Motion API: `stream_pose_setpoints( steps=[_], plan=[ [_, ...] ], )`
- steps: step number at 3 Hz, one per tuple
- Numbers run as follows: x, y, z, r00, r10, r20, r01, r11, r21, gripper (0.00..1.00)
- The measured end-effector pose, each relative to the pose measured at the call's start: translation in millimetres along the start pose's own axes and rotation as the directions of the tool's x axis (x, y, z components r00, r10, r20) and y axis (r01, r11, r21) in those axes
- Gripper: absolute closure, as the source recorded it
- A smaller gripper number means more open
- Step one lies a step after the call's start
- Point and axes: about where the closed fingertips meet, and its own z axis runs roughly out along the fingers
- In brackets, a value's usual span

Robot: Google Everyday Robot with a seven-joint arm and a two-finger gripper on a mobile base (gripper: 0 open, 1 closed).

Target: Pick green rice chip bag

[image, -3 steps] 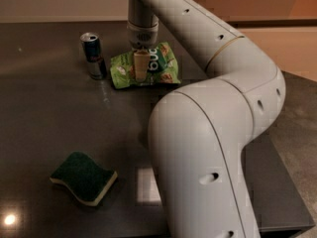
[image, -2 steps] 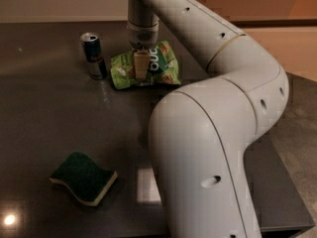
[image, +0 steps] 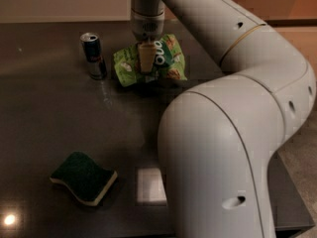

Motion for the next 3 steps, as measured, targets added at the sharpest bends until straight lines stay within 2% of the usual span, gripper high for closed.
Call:
stream_pose_setpoints(
  steps=[2,3],
  plan=[
    [7,17,-64,0.996,-0.089,0.007,0.088,0.9922,0.089,1.00],
    [22,45,-105,0.993,-0.121,0.007,0.119,0.9841,0.132,1.00]
  ],
)
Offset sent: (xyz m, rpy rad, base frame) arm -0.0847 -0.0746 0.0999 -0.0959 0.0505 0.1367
